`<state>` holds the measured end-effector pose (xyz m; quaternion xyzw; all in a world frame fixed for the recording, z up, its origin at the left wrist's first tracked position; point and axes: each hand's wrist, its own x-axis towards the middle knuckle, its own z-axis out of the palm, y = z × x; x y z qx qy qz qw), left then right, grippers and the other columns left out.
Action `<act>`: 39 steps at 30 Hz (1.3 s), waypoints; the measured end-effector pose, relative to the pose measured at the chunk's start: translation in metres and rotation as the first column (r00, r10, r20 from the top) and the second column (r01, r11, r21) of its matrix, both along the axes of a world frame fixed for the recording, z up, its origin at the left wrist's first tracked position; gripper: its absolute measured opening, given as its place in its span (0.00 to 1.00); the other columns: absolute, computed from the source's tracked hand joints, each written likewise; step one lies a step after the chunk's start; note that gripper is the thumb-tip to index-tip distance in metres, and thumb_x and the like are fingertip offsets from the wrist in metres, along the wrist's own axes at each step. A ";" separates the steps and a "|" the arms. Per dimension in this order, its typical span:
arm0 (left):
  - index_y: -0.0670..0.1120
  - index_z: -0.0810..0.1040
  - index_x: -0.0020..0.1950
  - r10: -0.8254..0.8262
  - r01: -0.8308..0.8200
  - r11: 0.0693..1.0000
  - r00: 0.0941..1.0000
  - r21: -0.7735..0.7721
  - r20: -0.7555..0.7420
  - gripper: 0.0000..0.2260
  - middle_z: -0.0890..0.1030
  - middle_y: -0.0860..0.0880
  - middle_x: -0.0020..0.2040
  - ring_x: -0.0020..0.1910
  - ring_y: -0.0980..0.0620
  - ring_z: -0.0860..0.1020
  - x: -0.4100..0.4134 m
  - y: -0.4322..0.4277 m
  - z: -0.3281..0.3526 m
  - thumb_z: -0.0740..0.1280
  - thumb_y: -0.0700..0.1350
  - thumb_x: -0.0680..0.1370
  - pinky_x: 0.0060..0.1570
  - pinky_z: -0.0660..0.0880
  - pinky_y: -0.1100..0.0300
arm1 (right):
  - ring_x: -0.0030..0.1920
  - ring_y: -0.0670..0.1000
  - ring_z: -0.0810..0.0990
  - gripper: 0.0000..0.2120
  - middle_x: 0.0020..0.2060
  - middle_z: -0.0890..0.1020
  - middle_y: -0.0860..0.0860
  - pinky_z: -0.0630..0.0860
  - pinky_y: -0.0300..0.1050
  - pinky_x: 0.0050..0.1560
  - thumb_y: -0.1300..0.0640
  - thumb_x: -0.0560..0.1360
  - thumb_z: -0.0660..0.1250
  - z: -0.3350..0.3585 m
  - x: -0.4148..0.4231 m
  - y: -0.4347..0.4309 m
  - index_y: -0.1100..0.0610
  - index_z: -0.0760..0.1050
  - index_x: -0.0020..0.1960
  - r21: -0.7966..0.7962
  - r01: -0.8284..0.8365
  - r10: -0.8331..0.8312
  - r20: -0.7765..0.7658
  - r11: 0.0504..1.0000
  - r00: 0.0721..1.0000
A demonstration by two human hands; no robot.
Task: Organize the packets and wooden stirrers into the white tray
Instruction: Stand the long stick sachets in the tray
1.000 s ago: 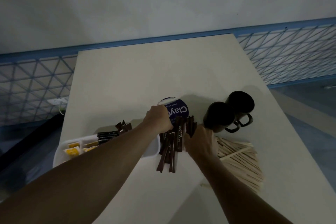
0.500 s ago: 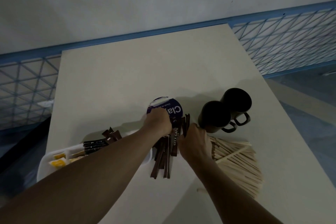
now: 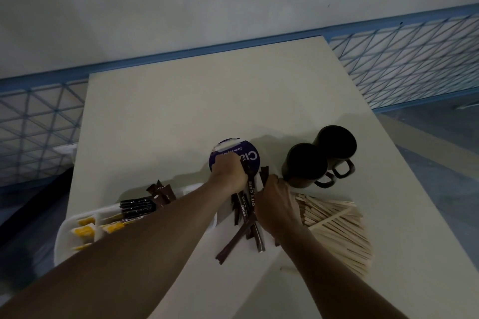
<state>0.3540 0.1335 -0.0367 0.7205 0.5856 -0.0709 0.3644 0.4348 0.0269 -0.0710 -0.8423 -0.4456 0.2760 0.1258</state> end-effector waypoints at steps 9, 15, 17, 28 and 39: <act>0.40 0.78 0.58 0.028 -0.063 0.982 0.981 0.180 0.193 0.11 0.81 0.44 0.55 0.54 0.46 0.78 -0.002 -0.001 0.026 0.63 0.40 0.78 0.50 0.74 0.58 | 0.39 0.49 0.74 0.09 0.47 0.75 0.55 0.74 0.47 0.38 0.53 0.84 0.52 0.017 -0.004 -0.001 0.55 0.68 0.57 0.211 0.078 -0.034 -0.206 0.974 0.978; 0.40 0.74 0.54 0.114 -0.171 0.957 0.964 0.234 0.240 0.08 0.77 0.44 0.50 0.46 0.47 0.74 -0.003 0.000 0.046 0.61 0.44 0.81 0.43 0.68 0.57 | 0.37 0.48 0.73 0.09 0.43 0.76 0.54 0.71 0.43 0.35 0.53 0.84 0.51 0.038 -0.004 -0.001 0.55 0.69 0.53 0.345 0.230 -0.068 -0.423 0.910 0.904; 0.41 0.73 0.51 0.121 -0.197 0.947 0.950 0.255 0.286 0.06 0.76 0.46 0.48 0.45 0.48 0.73 -0.005 -0.001 0.054 0.61 0.43 0.82 0.43 0.67 0.57 | 0.38 0.47 0.74 0.09 0.42 0.76 0.54 0.72 0.41 0.36 0.55 0.84 0.52 0.051 -0.005 -0.001 0.56 0.69 0.52 0.400 0.290 -0.069 -0.483 0.870 0.873; 0.41 0.68 0.64 0.164 -0.211 0.973 0.914 0.089 0.371 0.11 0.78 0.42 0.58 0.54 0.44 0.79 -0.012 -0.022 0.071 0.59 0.44 0.82 0.49 0.79 0.50 | 0.35 0.45 0.73 0.05 0.39 0.75 0.51 0.70 0.36 0.29 0.57 0.83 0.57 0.075 0.007 -0.021 0.55 0.71 0.55 0.420 0.373 -0.160 -0.461 0.828 0.873; 0.39 0.70 0.60 -0.116 0.114 0.993 0.989 0.022 0.088 0.10 0.78 0.42 0.53 0.46 0.47 0.75 -0.017 -0.091 0.043 0.62 0.39 0.80 0.42 0.71 0.56 | 0.35 0.43 0.75 0.05 0.38 0.77 0.50 0.68 0.35 0.30 0.58 0.82 0.61 0.066 0.000 -0.059 0.55 0.73 0.48 0.150 0.200 -0.163 -0.225 0.968 0.961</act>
